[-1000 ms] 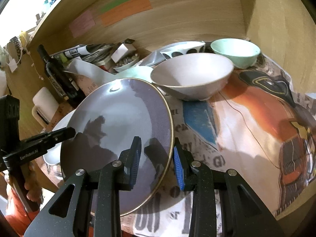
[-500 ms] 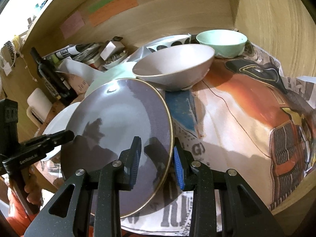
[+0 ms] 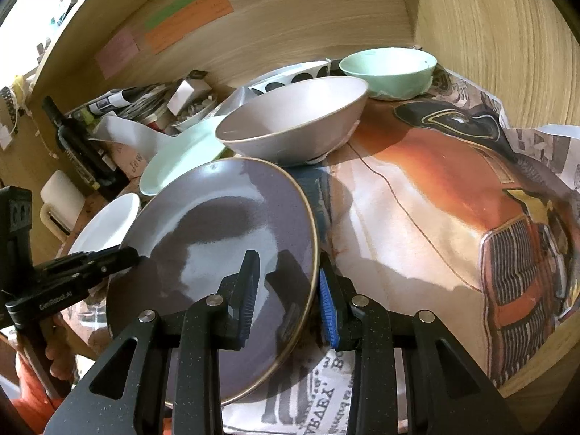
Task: Organize plates and bowls
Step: 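Lower the dark brown plate onto the newspaper beside and open the left gripper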
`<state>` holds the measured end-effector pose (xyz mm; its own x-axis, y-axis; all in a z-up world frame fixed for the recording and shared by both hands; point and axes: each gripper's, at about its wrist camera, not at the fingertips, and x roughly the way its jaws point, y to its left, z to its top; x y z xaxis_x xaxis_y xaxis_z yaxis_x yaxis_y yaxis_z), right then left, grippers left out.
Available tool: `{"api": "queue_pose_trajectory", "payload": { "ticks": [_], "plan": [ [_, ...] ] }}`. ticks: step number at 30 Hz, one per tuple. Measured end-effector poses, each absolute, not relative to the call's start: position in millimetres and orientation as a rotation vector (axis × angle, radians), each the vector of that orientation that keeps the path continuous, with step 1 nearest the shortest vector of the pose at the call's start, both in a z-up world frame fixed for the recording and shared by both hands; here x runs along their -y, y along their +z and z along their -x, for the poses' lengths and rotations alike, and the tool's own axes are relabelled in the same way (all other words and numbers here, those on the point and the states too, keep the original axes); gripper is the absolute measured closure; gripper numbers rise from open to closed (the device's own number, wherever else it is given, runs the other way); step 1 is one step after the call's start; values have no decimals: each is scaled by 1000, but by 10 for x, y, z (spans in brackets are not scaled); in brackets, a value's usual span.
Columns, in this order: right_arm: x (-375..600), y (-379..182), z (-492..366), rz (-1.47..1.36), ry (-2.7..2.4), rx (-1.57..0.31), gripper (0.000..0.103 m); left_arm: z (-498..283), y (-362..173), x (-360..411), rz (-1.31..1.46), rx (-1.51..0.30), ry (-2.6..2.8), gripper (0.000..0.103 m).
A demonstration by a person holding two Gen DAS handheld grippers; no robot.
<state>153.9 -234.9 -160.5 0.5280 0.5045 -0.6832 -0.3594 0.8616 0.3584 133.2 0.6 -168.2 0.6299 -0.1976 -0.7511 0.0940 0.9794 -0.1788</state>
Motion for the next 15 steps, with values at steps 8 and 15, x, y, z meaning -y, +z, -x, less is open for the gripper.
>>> {"api": "queue_pose_trajectory", "payload": {
  "ticks": [8,15],
  "plan": [
    [2301,-1652,-1560,-119,507,-865,74,-1356,-1695,51,91,-874,-151,80],
    [2306,-1641,-1568,-91,511,-868,73,-1349,-1698,74,79,-870,-148,75]
  ]
}}
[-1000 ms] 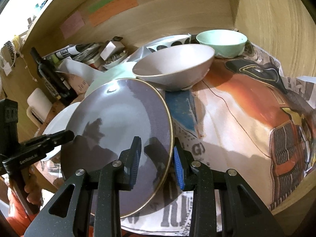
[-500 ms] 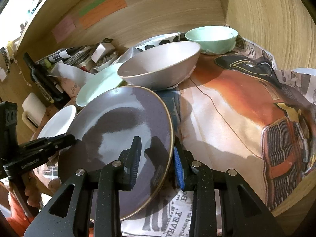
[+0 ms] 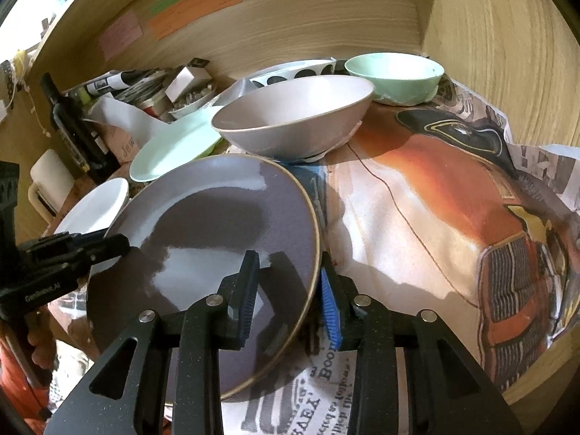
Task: Organize plates and bowls
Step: 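Lower the dark brown plate onto the newspaper beside and open the left gripper, then close the left gripper on the white plate rim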
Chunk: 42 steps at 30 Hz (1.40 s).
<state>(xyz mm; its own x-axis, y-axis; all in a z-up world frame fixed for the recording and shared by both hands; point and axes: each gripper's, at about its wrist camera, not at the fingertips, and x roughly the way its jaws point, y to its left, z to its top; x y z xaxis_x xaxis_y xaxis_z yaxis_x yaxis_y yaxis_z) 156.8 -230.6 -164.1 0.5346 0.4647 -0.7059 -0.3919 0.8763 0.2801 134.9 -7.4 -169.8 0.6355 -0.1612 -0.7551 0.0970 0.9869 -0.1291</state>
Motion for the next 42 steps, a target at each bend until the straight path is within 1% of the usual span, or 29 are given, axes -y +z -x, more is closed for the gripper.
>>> {"api": "queue_pose_trajectory", "payload": {
  "ticks": [4,5,6,9,10,11,14,16,18,19,21,25,32,42],
  "plan": [
    [2342,-1597,-1555,-106,504,-862,73,-1330,-1644,23,105,-855,-157,74],
    [2340,-1576,-1539,-100,494,-852,73,-1305,-1606,19,101,-836,-157,70],
    [2345,-1549,-1521,-90,480,-839,70,-1275,-1557,19,92,-814,-149,63],
    [2366,-1430,-1463,-89,472,-792,57,-1152,-1387,24,65,-728,-127,50],
    [2366,-1391,-1446,-94,476,-779,56,-1110,-1331,30,55,-700,-122,48],
    [2355,-1350,-1428,-93,480,-767,56,-1052,-1261,38,41,-668,-115,45],
    [2304,-1251,-1373,-81,490,-732,56,-943,-1122,33,24,-606,-103,31],
    [2247,-1200,-1351,-77,504,-715,51,-884,-1050,-2,23,-574,-92,25],
    [2185,-1149,-1316,-72,515,-692,48,-836,-995,-59,28,-550,-78,15],
    [2151,-1115,-1296,-67,520,-677,47,-806,-974,-93,33,-539,-74,13],
    [2101,-1063,-1274,-62,533,-660,46,-751,-937,-187,56,-520,-61,7],
    [1962,-986,-1233,-54,563,-631,40,-648,-887,-381,85,-494,-21,4],
    [1654,-929,-1188,-27,620,-611,38,-520,-925,-741,86,-503,65,1],
    [1156,-985,-1213,32,702,-643,37,-458,-1239,-1301,147,-598,149,1]
  ]
}}
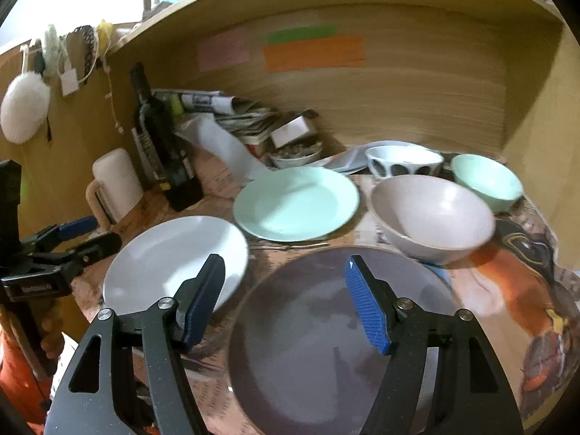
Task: Organize plates and bowls
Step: 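Close the left gripper on the white plate rim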
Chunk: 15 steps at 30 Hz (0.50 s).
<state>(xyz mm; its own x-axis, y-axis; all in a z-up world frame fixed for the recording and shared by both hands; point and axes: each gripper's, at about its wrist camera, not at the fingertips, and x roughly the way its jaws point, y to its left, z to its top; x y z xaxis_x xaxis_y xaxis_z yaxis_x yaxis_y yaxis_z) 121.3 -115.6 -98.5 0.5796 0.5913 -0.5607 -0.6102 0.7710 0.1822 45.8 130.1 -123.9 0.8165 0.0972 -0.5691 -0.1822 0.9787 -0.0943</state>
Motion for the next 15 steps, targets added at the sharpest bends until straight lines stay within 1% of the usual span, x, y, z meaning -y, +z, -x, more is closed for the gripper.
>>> {"api": "queue_pose_trajectory", "payload": {
  "ticks": [11,13,15],
  "plan": [
    [728,-1168,-1397,77,776,-768,37,-433,-1555,-1710,179,-679,216,1],
    [677,-1198,-1441,86,779,-785,37,-436,-1594,-1742,189,-694,201,3],
    [628,-1231,-1498,105,769,-806,37,-433,-1628,-1762,191,-698,194,9]
  ]
}}
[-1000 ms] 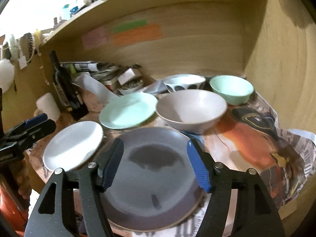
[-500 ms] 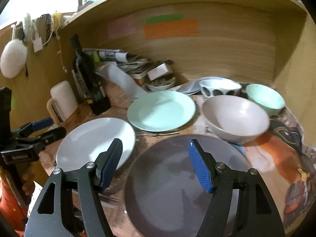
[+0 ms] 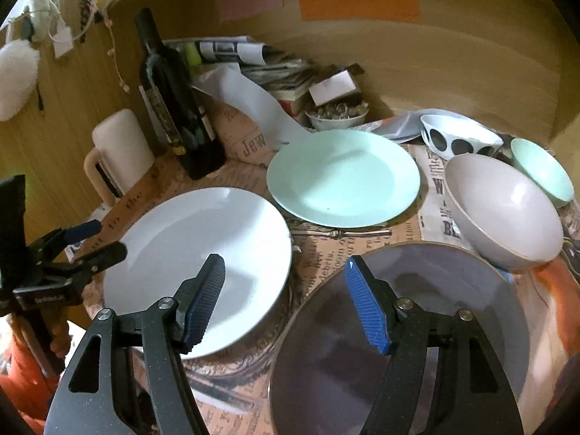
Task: Organize plates and bowls
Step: 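Close the left gripper on the white plate rim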
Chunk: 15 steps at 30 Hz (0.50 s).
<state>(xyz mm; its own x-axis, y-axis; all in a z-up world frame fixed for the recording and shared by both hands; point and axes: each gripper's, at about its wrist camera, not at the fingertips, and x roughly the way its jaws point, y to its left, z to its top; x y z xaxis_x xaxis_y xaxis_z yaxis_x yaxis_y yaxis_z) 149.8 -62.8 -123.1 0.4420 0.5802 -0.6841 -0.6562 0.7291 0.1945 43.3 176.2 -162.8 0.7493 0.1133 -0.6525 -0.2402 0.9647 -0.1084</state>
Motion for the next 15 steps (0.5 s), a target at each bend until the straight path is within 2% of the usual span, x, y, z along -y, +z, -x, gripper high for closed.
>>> {"api": "queue_pose_trajectory", "payload": {
  "ticks": [6,10,13,15],
  "plan": [
    [490,-1321,-1617,162,764,-862,43,-489,-1730,-1870,247,-737,158,21],
    [430,-1350,-1658,192,755,-873,51,-536,-1774,-1908,255,-756,155,27],
    [384,-1371,-1699,186,767,-899,62,-563,-1801,-1938,264,-771,141,39],
    [331,-1399,-1719,201,771,-912,65,-575,-1813,-1959,274,-780,125,47]
  ]
}}
